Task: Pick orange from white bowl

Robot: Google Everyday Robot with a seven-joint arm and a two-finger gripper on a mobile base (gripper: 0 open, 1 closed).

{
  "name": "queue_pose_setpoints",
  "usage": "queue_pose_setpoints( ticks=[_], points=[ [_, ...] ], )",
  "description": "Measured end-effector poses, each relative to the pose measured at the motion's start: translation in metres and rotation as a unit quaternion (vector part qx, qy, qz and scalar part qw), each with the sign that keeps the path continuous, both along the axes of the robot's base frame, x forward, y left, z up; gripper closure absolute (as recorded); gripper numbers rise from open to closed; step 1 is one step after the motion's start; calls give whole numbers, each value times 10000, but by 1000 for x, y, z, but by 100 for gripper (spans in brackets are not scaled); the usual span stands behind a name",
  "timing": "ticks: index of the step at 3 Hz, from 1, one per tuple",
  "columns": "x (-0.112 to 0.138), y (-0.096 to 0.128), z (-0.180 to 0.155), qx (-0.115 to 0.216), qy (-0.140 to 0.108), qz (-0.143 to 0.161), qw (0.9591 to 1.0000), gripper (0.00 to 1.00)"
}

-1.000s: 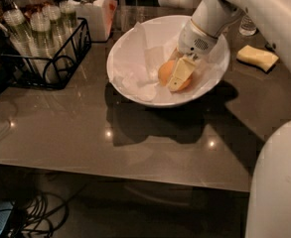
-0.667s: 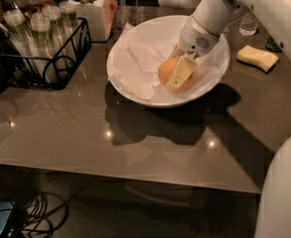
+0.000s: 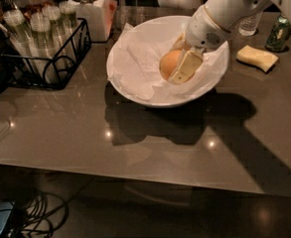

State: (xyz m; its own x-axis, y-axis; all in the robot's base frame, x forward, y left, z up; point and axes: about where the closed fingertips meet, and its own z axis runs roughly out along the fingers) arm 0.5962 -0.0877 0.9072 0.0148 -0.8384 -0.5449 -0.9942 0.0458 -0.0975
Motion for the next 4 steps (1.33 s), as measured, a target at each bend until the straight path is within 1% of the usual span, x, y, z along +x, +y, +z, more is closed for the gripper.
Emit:
queue_pose_setpoints(
  ticks=[1,2,3,4],
  points=[
    [-25,0,29,185,-379,142,9990,100],
    [-56,-9,58,274,-769,10,9967,100],
    [-91,-23,82,338,-1162,-309,9922,100],
    [-126,-38,101,357,-1562,-739,9843,100]
  ],
)
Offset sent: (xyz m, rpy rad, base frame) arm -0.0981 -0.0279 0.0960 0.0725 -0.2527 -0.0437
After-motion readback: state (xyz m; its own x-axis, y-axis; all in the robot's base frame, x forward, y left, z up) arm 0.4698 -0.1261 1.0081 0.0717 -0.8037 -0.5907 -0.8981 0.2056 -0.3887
